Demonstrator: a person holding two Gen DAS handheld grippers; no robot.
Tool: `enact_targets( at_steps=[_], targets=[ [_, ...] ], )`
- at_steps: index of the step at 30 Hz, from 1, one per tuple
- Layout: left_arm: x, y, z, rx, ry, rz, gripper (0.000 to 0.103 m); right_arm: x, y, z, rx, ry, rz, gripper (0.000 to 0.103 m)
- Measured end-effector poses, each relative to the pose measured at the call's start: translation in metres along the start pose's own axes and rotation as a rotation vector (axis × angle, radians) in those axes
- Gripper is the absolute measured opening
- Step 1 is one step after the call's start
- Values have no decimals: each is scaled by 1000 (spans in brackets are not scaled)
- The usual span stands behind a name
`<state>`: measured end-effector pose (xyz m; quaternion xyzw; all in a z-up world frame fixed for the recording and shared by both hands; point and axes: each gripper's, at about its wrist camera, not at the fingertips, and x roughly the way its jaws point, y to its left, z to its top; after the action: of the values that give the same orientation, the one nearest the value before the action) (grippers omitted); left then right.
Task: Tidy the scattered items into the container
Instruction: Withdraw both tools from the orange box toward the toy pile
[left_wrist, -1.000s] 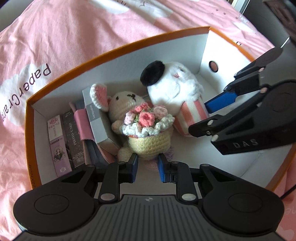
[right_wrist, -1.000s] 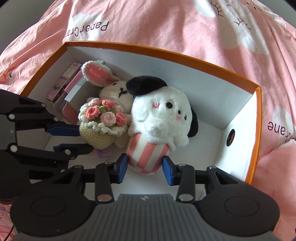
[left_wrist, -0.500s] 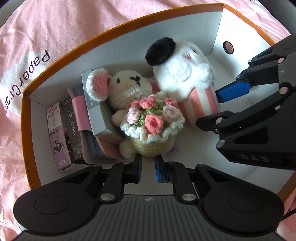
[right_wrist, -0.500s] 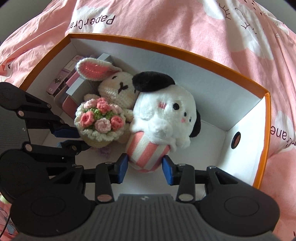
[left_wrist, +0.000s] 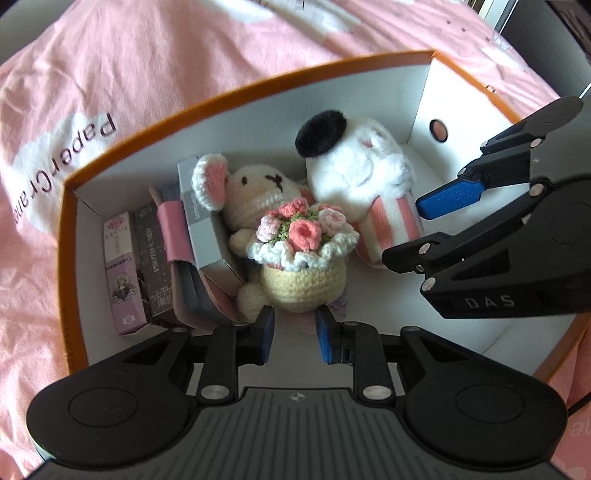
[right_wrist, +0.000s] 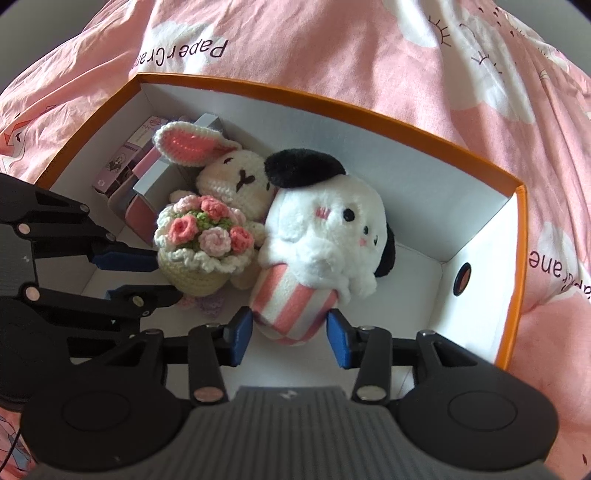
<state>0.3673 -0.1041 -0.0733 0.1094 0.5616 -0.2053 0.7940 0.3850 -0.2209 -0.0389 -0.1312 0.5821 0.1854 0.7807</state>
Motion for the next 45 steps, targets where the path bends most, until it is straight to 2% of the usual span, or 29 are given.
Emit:
enact_targets(
  at_steps=[2, 10, 14, 21, 26, 30, 34, 36, 41, 45],
  targets=[
    [-7, -3, -2, 17, -25, 17, 37, -4, 1, -1, -1, -6, 1, 52],
    [-42, 1, -15, 21, -89, 22, 38, -18, 9, -2, -19, -31, -18, 52],
    [-58, 2, -19, 2, -128, 36, 38, -39, 13, -8, -31, -80, -49, 52],
    [-110, -6, -49, -2, -213, 34, 38, -87, 26, -29, -15, -211, -20, 52],
    [-142, -16, -80, -10, -266, -2, 38, -117, 40, -64, 3, -314, 46, 52],
    [-157, -24, -109, -13, -301, -12, 38, -131, 46, -104, -2, -374, 47, 52],
    [-161, -38, -139, -9, -346, 8, 38, -126, 46, -146, 39, -405, 63, 51],
    [-158, -42, -154, -50, -358, 14, 38, -120, 46, -167, 68, -414, 74, 51],
    [-150, -47, -188, -114, -408, 22, 38, -102, 64, -216, 103, -424, 40, 50],
    [-138, -46, -207, -121, -375, -9, 38, -85, 75, -239, 94, -411, 13, 49]
  ],
)
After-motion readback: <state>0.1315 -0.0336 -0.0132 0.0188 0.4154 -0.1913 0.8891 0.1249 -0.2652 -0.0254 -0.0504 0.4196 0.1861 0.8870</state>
